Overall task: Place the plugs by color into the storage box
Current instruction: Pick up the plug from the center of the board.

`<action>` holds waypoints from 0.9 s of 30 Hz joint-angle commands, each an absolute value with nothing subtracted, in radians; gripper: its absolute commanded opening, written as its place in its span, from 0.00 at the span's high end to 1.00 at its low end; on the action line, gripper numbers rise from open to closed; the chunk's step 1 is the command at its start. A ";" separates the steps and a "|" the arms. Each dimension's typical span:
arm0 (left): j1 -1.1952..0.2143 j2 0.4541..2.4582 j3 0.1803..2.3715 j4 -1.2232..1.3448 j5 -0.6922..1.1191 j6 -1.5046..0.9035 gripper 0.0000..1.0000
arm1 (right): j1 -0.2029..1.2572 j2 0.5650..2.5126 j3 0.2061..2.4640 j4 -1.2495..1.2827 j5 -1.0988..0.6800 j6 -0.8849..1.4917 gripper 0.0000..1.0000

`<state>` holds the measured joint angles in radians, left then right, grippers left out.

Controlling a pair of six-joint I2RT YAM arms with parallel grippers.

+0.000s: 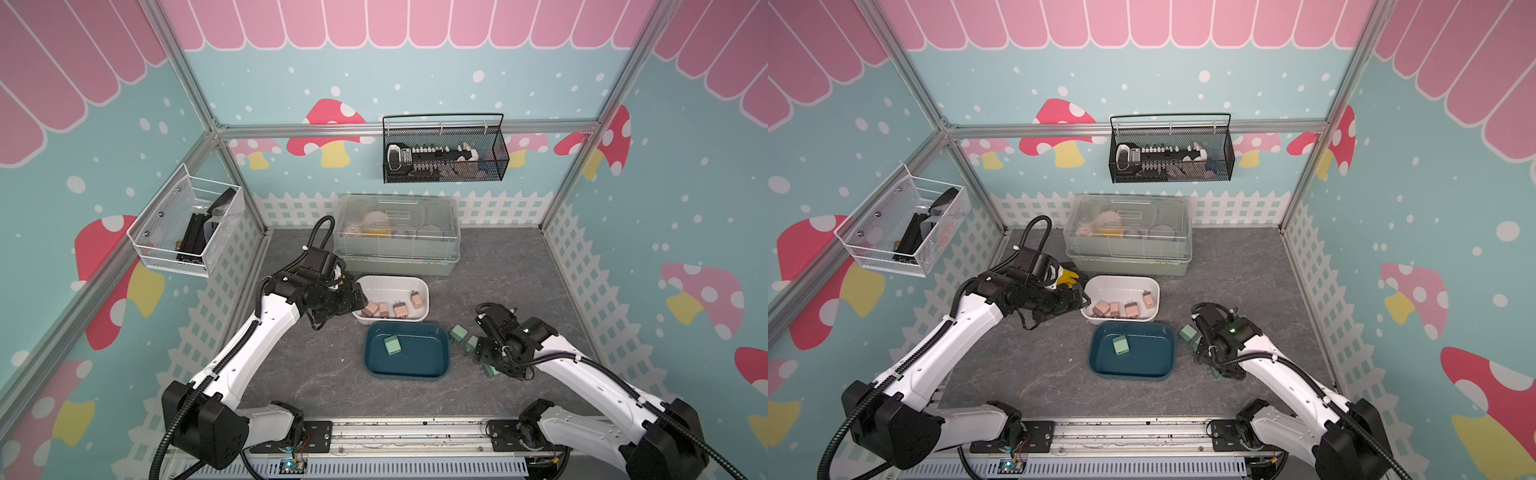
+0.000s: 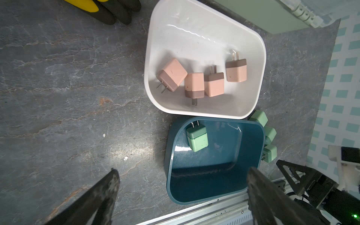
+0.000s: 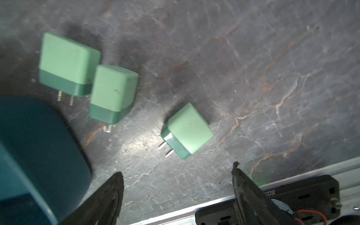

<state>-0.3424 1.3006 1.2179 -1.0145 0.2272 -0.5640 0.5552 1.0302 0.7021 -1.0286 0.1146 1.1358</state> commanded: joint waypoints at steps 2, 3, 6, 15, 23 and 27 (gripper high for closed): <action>-0.337 1.316 1.253 -0.996 0.248 -0.553 0.01 | 0.523 0.948 0.608 -1.009 0.072 1.312 0.15; -0.338 1.317 1.252 -0.994 0.250 -0.554 0.02 | 0.518 0.933 0.588 -0.999 0.064 1.325 0.15; -0.337 1.318 1.247 -0.994 0.255 -0.552 0.01 | 0.499 0.895 0.536 -0.949 0.052 1.357 0.15; -0.337 1.316 1.233 -0.987 0.258 -0.543 0.02 | 0.444 0.874 0.483 -0.791 0.043 1.403 0.16; -0.337 1.335 1.225 -0.959 0.272 -0.546 0.02 | 0.386 1.009 0.521 -0.698 0.022 1.374 0.16; -0.338 1.342 1.235 -0.960 0.270 -0.541 0.01 | 0.348 1.062 0.532 -0.697 0.026 1.368 0.18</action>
<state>-0.3424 1.3354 1.2182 -0.9733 0.2623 -0.5510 0.3706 1.0386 0.5060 -0.7082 0.0250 1.3140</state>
